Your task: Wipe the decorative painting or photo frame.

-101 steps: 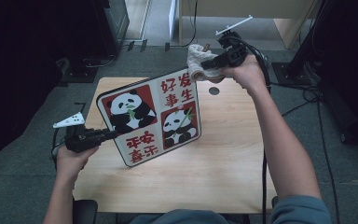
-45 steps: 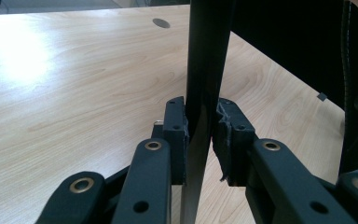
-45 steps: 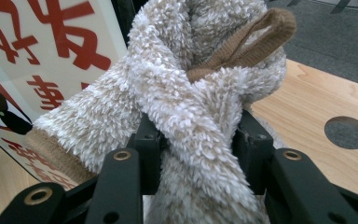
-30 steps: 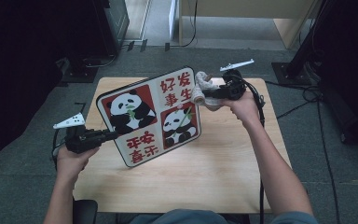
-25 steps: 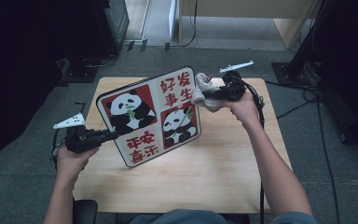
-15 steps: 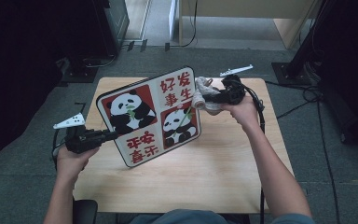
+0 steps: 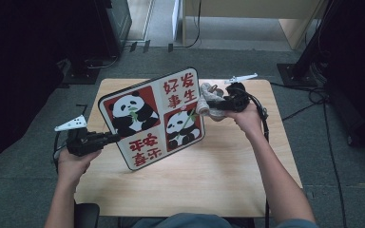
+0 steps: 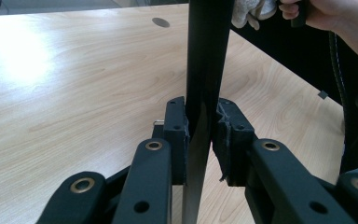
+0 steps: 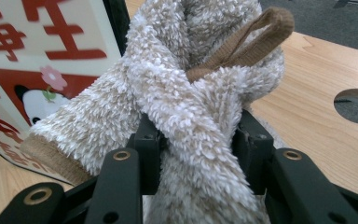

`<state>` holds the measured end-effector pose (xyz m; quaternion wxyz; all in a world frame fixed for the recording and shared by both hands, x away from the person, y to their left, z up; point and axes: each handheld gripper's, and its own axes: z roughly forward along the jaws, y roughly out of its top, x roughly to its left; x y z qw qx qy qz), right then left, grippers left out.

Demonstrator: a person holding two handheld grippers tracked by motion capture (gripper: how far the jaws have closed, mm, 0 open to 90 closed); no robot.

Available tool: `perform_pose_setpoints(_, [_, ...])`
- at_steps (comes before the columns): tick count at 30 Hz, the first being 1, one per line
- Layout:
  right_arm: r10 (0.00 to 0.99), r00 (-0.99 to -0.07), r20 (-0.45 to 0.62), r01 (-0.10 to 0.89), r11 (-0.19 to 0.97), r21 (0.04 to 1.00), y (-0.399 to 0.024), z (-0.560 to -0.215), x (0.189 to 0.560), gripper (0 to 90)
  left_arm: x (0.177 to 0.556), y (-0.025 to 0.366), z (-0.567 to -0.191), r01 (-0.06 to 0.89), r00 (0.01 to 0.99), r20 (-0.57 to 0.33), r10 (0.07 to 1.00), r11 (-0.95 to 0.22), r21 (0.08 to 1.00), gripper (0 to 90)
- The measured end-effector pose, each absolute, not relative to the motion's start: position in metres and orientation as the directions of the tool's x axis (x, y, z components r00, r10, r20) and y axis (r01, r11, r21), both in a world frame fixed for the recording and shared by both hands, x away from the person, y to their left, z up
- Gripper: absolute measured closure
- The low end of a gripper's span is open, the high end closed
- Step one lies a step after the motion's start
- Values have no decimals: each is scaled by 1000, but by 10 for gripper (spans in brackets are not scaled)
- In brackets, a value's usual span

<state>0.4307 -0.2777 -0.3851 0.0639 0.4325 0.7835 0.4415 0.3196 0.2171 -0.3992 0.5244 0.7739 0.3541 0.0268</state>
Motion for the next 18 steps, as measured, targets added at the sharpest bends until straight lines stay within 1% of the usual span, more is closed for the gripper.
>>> perform_pose_setpoints(7, [741,-618,265,616,246,748,-277,-393,429,603,319,217,-399,519,748,-330,575,-199,831,768])
perform_pose_setpoints(15, [744,-604,286,639,237,732,-278,-405,426,603,319,216,-399,520,748,-330,576,-199,831,768])
perform_pose_setpoints(18, [744,-610,274,631,246,736,-279,-411,425,603,319,216,-399,519,749,-328,575,-201,831,768])
